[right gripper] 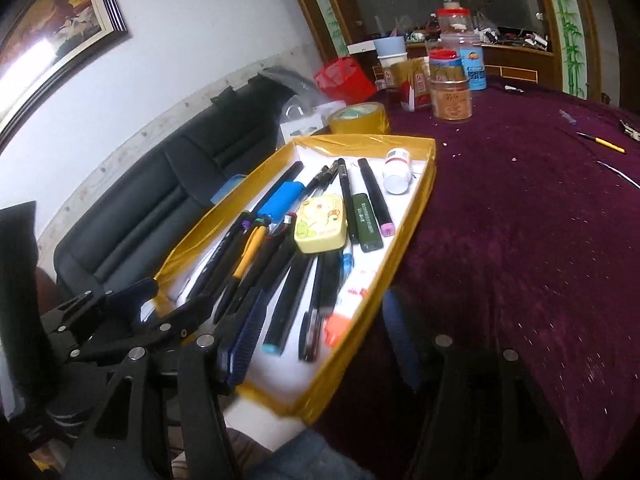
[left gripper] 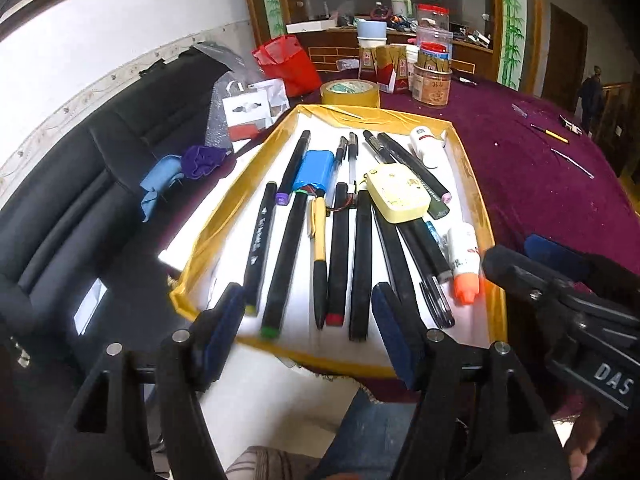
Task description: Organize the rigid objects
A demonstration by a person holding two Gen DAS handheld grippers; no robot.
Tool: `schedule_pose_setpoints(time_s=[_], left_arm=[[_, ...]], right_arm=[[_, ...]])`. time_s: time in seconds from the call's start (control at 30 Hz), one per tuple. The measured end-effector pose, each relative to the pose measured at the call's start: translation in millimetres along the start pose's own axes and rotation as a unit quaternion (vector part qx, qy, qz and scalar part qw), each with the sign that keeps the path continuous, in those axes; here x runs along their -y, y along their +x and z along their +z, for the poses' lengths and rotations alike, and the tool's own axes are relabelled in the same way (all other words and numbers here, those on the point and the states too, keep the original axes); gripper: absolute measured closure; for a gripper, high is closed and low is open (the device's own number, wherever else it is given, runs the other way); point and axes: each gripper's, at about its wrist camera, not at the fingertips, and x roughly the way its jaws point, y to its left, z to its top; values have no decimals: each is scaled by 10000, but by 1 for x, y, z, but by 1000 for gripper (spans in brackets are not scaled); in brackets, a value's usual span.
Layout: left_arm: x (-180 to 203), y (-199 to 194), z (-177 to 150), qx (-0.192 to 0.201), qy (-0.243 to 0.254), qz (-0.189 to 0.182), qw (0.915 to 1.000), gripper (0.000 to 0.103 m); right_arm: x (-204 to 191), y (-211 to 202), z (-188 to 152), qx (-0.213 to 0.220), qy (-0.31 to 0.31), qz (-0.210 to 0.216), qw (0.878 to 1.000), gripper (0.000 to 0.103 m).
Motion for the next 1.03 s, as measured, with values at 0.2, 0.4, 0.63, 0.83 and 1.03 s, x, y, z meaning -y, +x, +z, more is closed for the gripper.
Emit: schedule_pose_setpoints(time_s=[0.2,0.4,0.63,0.83,1.03], left_arm=[[-4,-19,-8,114,-57,-26,9999,32],[-5,-26,-13,217,61,53,9997,32],[-12,-14,-14,112,-81,40,9999,31],[-18,2,-14,-25,-110,46,9999,31],[-26,14,-11,-27,-153,40,9999,31]], right_arm=[[-12,-19,-6,80,-52,-108,9999,47],[-21,-21,-6,79,-125,-217,9997,47],[-22,-9,-6,-43,-177,-292,9994,47],[-24,6,-4,-151,-182,-329,9992,47],[-27,17,-1,-195,-204,-368,9989,47]])
